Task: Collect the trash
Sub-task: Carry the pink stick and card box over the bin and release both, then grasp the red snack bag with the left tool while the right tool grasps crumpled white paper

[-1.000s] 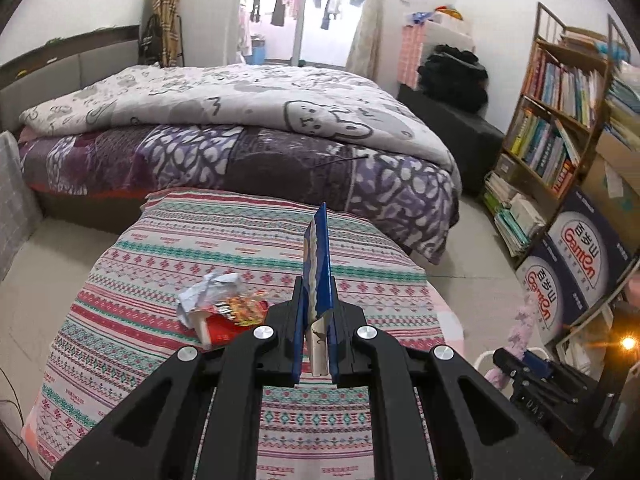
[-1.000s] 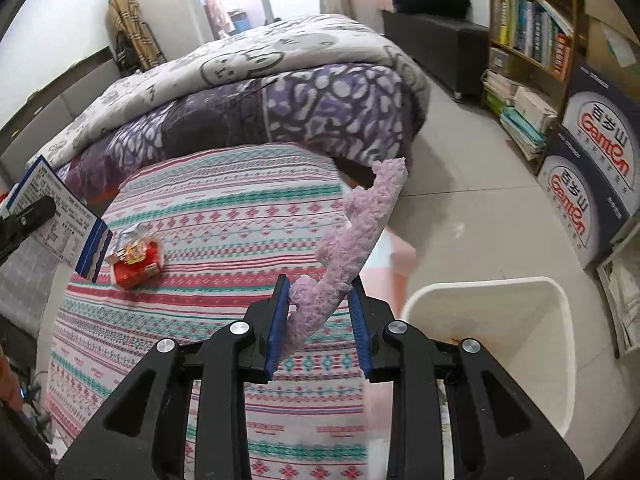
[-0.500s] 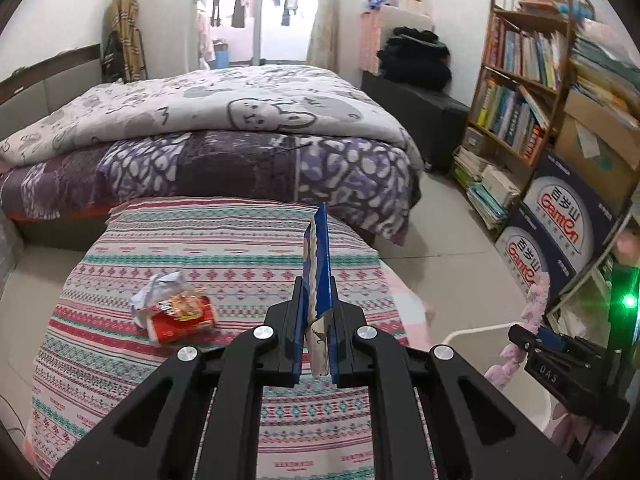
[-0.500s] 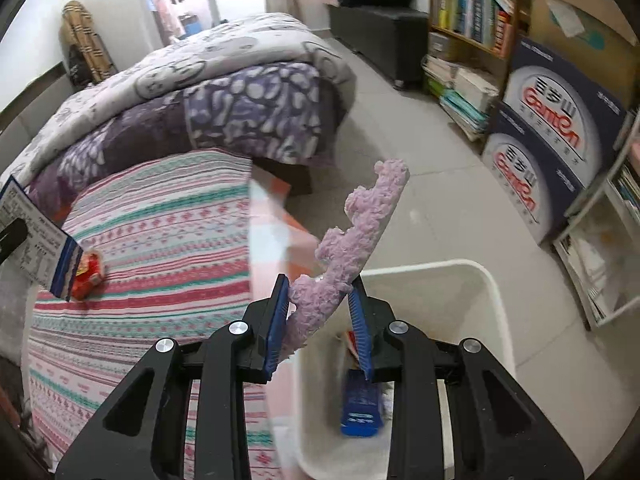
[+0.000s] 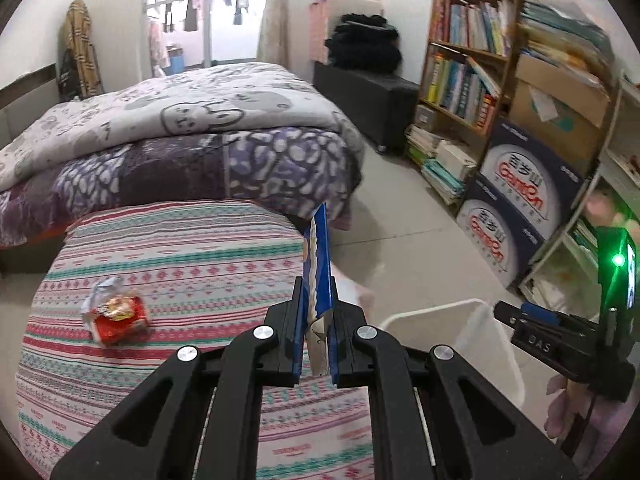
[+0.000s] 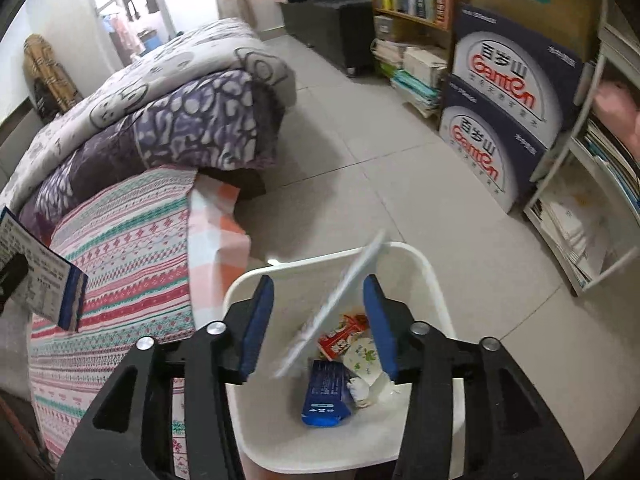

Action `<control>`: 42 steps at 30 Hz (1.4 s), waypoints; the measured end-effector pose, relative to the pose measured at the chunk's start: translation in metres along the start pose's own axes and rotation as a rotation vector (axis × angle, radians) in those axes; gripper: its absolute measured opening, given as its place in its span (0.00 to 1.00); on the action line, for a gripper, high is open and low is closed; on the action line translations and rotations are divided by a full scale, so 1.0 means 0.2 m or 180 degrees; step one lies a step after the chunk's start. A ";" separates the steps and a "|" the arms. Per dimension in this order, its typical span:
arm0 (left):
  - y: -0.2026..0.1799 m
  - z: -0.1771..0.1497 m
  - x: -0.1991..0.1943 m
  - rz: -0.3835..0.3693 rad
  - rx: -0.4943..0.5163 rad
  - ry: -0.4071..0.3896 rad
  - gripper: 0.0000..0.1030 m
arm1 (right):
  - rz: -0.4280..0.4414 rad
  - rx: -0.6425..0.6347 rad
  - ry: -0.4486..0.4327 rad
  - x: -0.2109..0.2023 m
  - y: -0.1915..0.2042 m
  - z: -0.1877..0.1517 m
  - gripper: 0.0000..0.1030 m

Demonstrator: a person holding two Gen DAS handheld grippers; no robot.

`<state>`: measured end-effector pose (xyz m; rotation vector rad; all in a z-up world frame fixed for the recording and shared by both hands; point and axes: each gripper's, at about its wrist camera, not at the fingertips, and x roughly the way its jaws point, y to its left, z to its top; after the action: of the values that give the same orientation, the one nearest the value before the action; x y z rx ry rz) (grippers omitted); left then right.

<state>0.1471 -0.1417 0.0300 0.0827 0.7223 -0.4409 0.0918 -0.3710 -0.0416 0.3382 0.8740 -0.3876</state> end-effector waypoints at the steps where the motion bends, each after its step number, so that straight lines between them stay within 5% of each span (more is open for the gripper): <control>1: -0.03 0.00 0.00 -0.0034 0.0018 0.0008 0.09 | -0.0016 0.0030 -0.0015 -0.01 -0.02 0.00 0.52; 17: -0.39 -0.12 0.14 -0.0812 0.0128 0.0367 0.14 | -0.0203 0.0494 -0.0153 -0.07 -0.31 0.03 0.73; 18: -0.40 -0.13 0.15 -0.0881 0.0112 0.0394 0.17 | -0.0210 0.0533 -0.0167 -0.08 -0.32 0.03 0.75; 20: -0.42 -0.15 0.17 -0.1015 0.0102 0.0463 0.47 | -0.0227 0.0591 -0.0186 -0.08 -0.34 0.03 0.76; 21: -0.42 -0.15 0.17 -0.1026 0.0107 0.0465 0.54 | -0.0225 0.0624 -0.0193 -0.08 -0.34 0.04 0.77; 29: -0.39 -0.16 0.17 -0.0969 0.0128 0.0449 0.60 | -0.0189 0.0736 -0.0189 -0.08 -0.34 0.04 0.84; 42: -0.07 -0.20 0.24 -0.0264 0.0233 0.0473 0.70 | -0.0043 0.0576 -0.0055 -0.02 -0.06 0.03 0.91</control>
<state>0.1481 -0.1629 -0.0295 0.1559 0.8580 -0.5445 0.0889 -0.3842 -0.0366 0.4952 0.8264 -0.4831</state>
